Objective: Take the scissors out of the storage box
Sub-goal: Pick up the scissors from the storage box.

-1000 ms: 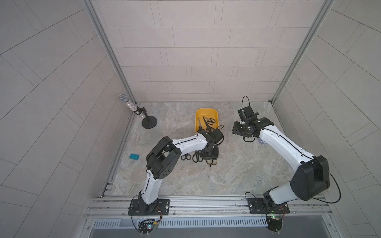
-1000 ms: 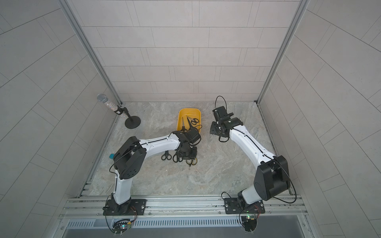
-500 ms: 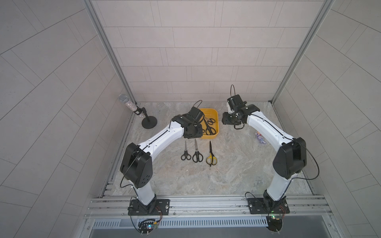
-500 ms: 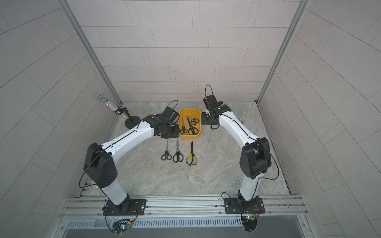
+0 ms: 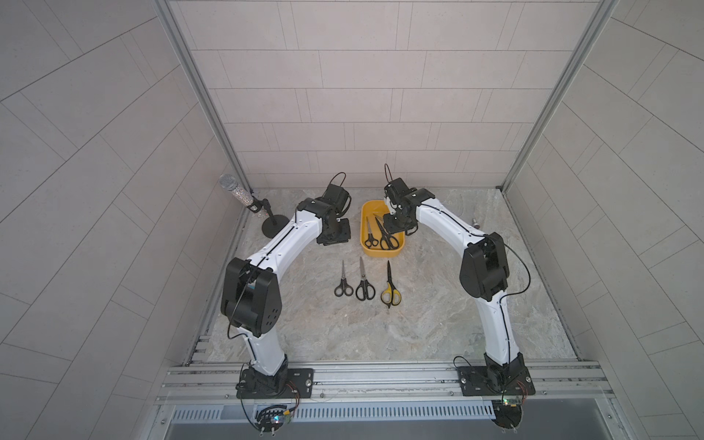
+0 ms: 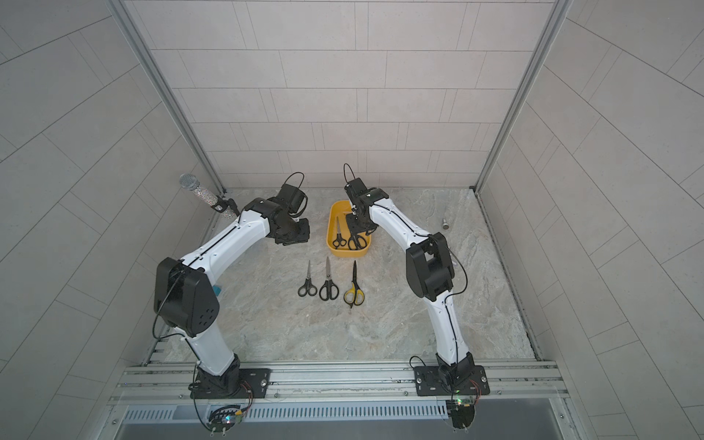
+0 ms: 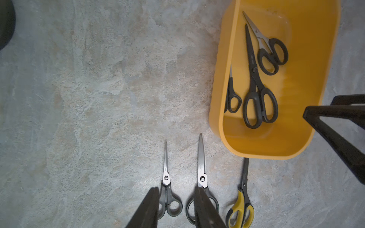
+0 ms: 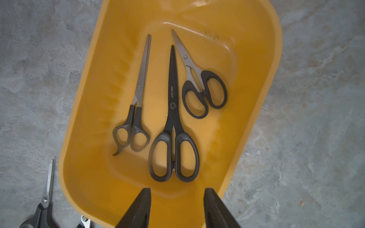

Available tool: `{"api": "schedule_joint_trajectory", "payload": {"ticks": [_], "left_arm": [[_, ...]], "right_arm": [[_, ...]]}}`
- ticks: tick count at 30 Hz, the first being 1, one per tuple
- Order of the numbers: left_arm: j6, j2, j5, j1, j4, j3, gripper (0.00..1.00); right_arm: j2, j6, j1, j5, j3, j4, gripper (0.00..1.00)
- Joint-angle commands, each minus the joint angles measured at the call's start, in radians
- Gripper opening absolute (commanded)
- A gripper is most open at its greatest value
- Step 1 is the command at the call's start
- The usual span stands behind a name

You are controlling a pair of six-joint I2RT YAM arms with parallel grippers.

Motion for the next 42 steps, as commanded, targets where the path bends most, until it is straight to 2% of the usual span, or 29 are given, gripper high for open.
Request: {"api": "schedule_joint_trajectory", "payload": {"ticks": [1,18,36,42], "left_arm": [[0.023,0.006,0.028,0.011,-0.031,-0.033,0.36],[0.037,0.026,0.074,0.056,-0.032,-0.051,0.36],[0.027,0.004,0.089,0.058,-0.031,-0.096,0.35],[0.029,0.003,0.085,0.060,-0.033,-0.090,0.35]], "right_arm": [[0.048,-0.049,0.007,0.040,0.055,-0.091,0.48],[0.188,-0.033,0.028,0.026,0.122,-0.084,0.46],[0.261,0.059,0.027,0.059,0.152,-0.080,0.40],[0.329,0.061,0.027,0.069,0.202,-0.150,0.37]]}}
